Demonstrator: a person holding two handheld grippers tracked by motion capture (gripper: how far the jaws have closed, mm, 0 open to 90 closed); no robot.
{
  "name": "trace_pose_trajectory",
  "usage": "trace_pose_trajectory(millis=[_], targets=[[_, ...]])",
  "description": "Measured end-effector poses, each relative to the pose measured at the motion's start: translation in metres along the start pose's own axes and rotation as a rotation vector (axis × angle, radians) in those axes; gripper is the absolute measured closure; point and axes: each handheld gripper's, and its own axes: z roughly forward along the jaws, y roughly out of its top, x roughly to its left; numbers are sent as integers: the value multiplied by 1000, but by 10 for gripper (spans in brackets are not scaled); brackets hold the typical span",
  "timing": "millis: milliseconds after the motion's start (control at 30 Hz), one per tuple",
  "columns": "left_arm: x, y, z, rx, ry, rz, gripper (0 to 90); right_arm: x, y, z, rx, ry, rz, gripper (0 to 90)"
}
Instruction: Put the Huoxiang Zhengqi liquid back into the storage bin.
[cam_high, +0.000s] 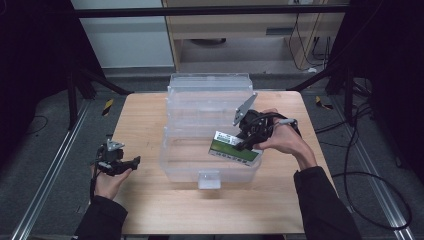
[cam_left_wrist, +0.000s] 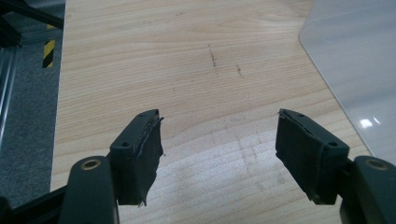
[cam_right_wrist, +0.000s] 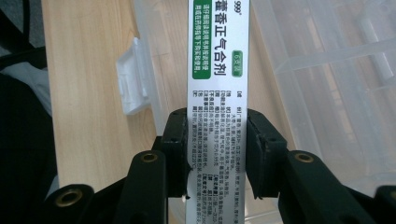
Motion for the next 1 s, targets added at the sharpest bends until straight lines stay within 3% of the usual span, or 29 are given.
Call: trace_pose_trajectory(millis=[567, 1000], targets=[[-1, 0, 1, 2, 0, 5, 305, -3, -2, 24, 90, 36, -86, 642], [0, 0, 1, 3, 2, 2, 303, -3, -3, 35, 147, 64, -113, 642]])
